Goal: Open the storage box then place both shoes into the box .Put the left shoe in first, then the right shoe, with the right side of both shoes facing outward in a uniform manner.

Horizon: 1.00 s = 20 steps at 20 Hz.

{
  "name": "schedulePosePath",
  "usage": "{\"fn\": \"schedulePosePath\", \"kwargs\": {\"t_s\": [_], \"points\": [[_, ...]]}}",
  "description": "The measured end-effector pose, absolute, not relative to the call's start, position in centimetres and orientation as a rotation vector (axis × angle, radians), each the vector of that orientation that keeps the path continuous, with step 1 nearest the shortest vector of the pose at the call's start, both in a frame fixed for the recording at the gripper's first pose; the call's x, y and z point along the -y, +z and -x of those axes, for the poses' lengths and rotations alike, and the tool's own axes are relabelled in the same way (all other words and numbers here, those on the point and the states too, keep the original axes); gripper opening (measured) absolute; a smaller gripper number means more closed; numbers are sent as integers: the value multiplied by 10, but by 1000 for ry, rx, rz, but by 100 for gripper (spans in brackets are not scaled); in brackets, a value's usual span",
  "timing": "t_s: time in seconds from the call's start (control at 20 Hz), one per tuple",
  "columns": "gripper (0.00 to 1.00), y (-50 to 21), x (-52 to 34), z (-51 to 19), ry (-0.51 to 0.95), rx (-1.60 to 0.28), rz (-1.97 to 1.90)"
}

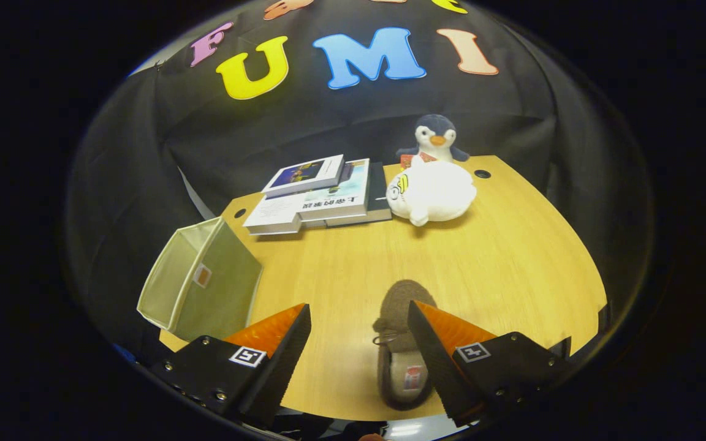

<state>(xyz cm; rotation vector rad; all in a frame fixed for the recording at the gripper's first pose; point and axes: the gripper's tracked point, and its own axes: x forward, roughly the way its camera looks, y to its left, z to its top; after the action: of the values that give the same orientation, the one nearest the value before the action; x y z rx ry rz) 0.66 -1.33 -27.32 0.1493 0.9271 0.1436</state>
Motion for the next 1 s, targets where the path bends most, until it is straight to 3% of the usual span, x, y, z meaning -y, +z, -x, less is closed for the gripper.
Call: {"fn": "schedulePosePath", "kwargs": {"t_s": [0.7,1.0], "points": [[97,-350,89,26,131,-1106,99],[89,-375,92,34,149,-1163,85]]}}
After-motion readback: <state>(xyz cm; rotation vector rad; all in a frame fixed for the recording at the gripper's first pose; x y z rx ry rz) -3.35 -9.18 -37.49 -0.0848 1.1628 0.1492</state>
